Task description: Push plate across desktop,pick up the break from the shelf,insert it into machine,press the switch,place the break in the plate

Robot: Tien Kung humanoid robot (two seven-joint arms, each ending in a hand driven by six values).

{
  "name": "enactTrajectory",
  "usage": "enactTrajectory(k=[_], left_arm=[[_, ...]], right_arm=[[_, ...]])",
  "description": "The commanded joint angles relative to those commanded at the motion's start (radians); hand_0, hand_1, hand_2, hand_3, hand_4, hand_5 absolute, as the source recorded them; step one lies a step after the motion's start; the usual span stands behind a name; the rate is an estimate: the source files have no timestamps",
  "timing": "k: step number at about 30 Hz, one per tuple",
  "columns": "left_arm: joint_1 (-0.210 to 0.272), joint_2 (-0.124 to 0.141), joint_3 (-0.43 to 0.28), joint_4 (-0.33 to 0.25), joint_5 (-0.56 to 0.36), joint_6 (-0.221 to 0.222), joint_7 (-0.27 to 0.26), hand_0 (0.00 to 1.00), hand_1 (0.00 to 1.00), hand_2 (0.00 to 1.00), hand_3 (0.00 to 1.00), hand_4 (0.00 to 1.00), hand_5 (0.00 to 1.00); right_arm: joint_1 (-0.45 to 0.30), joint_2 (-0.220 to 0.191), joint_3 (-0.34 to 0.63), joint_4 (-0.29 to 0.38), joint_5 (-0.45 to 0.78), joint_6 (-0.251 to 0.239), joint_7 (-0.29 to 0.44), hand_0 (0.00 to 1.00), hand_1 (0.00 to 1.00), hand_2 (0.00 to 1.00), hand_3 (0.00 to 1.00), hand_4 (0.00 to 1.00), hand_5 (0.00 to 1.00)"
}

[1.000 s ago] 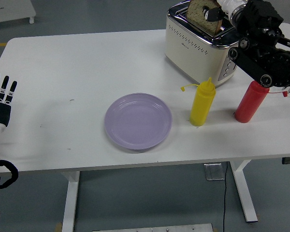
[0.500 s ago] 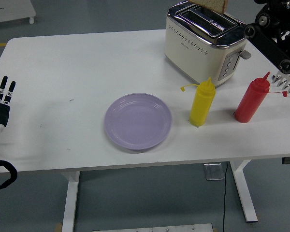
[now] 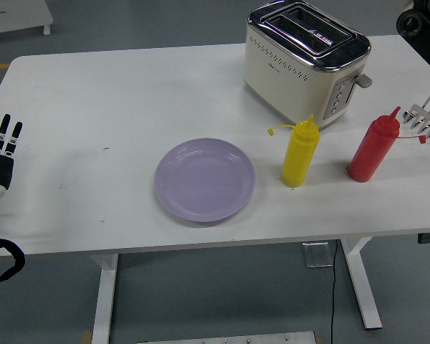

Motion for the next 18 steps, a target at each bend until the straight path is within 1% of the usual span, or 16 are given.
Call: enactTrajectory(k=[7,8,13,15,18], left_arm=[[0.002,0.001,-0.003,-0.001,0.000,-0.001,0.000,0.820,0.868,0.928,0.815,0.622,0.998],[0.003,0.001,-0.003,-0.001,0.000,0.000,0.000,0.819,0.865,0.927,0.816,0.623,0.998],[0.005,0.001,-0.005,0.000,0.001,0.000,0.000,0.819,0.865,0.927,0.816,0.623,0.998],[0.005,0.000,-0.005,0.001,0.001,0.000,0.000,0.818,0.864,0.926,0.815,0.622,0.998],[0.005,0.000,-0.004,0.003,0.002,0.002,0.001,0.818,0.864,0.926,0.815,0.622,0.998]], right_arm=[[0.003,-0.028,-0.073,0.157,0.145,0.075,-0.006,0.229,0.356,0.456,0.531,0.419,0.074],[0.004,-0.030,-0.087,0.180,0.169,0.085,-0.007,0.243,0.364,0.456,0.535,0.403,0.070],[0.008,-0.027,-0.157,0.272,0.270,0.118,-0.007,0.243,0.364,0.456,0.535,0.403,0.070],[0.007,-0.019,-0.191,0.296,0.313,0.132,-0.005,0.244,0.365,0.457,0.535,0.399,0.069],[0.003,-0.004,-0.224,0.306,0.350,0.140,-0.004,0.244,0.365,0.457,0.535,0.399,0.069]])
